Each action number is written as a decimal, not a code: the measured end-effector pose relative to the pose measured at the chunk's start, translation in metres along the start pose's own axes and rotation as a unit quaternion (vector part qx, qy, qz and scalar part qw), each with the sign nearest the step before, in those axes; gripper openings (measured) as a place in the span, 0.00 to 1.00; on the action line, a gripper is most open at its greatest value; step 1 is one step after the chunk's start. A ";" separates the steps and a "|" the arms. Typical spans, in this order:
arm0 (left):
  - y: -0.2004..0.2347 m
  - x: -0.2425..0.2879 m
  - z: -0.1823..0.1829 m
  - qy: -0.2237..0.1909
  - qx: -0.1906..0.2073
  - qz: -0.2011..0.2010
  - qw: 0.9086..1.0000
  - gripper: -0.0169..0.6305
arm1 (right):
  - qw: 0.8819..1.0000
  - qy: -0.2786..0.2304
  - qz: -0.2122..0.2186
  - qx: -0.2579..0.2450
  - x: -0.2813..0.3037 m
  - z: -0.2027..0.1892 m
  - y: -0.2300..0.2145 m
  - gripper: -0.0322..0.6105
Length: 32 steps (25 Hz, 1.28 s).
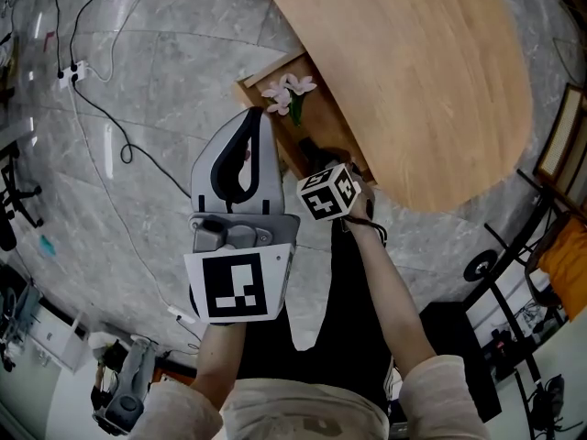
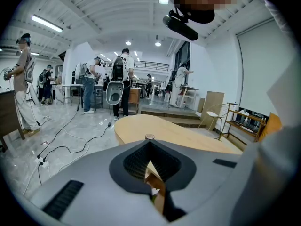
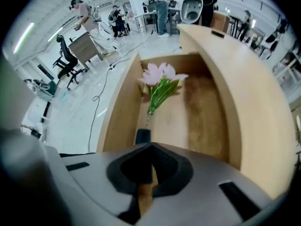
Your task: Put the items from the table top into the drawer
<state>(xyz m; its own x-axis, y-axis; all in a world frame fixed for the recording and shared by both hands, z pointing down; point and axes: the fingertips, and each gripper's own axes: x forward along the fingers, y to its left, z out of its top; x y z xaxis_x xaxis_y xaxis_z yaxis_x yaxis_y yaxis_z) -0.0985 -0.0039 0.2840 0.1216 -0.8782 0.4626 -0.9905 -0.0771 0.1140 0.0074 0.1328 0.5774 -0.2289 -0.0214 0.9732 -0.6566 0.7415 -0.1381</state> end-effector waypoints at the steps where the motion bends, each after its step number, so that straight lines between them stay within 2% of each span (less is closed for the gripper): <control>1: 0.000 0.000 0.000 -0.001 0.001 -0.001 1.000 0.04 | 1.000 -0.024 -0.014 0.000 -0.009 0.012 -0.006 0.06; 3: 0.000 0.000 0.001 -0.003 0.004 -0.002 1.000 0.04 | 0.996 -0.083 -0.032 0.015 -0.035 0.040 -0.019 0.06; 5: 0.002 -0.001 0.001 -0.002 0.006 -0.002 1.000 0.04 | 0.985 -0.156 -0.050 0.048 -0.074 0.072 -0.034 0.06; 7: 0.005 0.000 0.003 -0.004 0.006 0.000 1.000 0.04 | 0.965 -0.235 -0.066 0.092 -0.120 0.104 -0.051 0.06; 9: 0.006 0.000 0.007 -0.011 0.006 0.004 1.000 0.04 | 0.939 -0.307 -0.078 0.131 -0.164 0.127 -0.068 0.06; 13: 0.002 0.001 0.012 -0.022 0.005 0.002 1.000 0.04 | 0.889 -0.416 -0.095 0.165 -0.233 0.143 -0.088 0.06; 16: 0.000 -0.001 0.012 -0.022 0.006 -0.001 1.000 0.04 | 0.870 -0.452 -0.101 0.168 -0.259 0.142 -0.089 0.06; 24: 0.001 0.004 0.010 -0.020 0.006 -0.001 1.000 0.04 | 0.864 -0.466 -0.106 0.162 -0.262 0.156 -0.093 0.06; 26: 0.003 0.007 0.011 -0.019 0.004 0.000 1.000 0.04 | 0.871 -0.455 -0.108 0.151 -0.251 0.170 -0.101 0.06; 28: 0.007 0.010 0.011 -0.020 0.002 0.003 1.000 0.04 | 0.889 -0.427 -0.104 0.129 -0.225 0.191 -0.111 0.07; 30: 0.010 0.016 0.011 -0.023 0.000 0.005 1.000 0.04 | 0.902 -0.407 -0.094 0.111 -0.194 0.219 -0.128 0.47; 31: 0.012 0.019 0.010 -0.023 -0.001 0.005 1.000 0.04 | 0.905 -0.402 -0.092 0.109 -0.180 0.234 -0.140 0.51; 32: 0.014 0.021 0.009 -0.022 -0.002 0.005 1.000 0.04 | 0.906 -0.398 -0.094 0.112 -0.168 0.248 -0.155 0.51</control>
<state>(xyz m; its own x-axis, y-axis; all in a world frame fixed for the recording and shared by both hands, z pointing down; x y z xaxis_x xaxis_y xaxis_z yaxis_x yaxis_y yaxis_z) -0.1103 -0.0278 0.2869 0.1080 -0.8989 0.4246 -0.9914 -0.0657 0.1129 -0.0312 -0.1447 0.3899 -0.4842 -0.6759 0.5557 -0.8469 0.5215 -0.1036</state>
